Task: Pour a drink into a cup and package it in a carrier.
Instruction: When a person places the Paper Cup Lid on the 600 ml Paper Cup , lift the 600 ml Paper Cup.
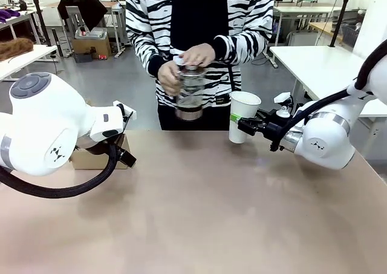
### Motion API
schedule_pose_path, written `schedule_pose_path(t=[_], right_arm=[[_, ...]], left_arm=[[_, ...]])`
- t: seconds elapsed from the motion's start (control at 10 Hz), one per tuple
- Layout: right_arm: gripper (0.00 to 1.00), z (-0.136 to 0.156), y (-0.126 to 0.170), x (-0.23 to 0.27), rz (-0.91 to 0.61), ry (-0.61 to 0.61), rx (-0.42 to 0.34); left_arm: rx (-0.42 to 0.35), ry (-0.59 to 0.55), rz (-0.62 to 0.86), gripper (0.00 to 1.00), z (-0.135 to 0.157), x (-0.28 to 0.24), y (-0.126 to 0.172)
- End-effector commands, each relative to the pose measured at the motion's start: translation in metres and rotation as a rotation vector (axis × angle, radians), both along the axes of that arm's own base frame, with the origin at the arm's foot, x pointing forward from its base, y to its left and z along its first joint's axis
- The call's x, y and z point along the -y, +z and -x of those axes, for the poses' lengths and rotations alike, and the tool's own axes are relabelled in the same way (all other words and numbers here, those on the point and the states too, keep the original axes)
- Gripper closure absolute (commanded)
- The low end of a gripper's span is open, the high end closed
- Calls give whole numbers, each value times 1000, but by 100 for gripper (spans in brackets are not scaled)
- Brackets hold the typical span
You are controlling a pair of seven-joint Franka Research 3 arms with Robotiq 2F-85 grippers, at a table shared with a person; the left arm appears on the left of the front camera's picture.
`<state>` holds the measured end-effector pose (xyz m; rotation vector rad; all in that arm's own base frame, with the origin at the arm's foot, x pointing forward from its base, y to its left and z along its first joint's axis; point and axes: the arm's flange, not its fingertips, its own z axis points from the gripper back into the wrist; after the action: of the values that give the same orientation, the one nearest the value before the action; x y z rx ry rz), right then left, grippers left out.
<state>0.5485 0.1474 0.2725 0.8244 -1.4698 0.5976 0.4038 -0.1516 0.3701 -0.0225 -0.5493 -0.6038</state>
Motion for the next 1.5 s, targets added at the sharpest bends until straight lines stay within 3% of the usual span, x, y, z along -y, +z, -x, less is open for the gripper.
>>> schedule_pose_path(t=[0.0,1.4], right_arm=[[34,0,4,-1,0,2,11],[34,0,4,-1,0,2,11]], left_arm=[[0,-1,2,0,0,0,0],[0,-1,2,0,0,0,0]])
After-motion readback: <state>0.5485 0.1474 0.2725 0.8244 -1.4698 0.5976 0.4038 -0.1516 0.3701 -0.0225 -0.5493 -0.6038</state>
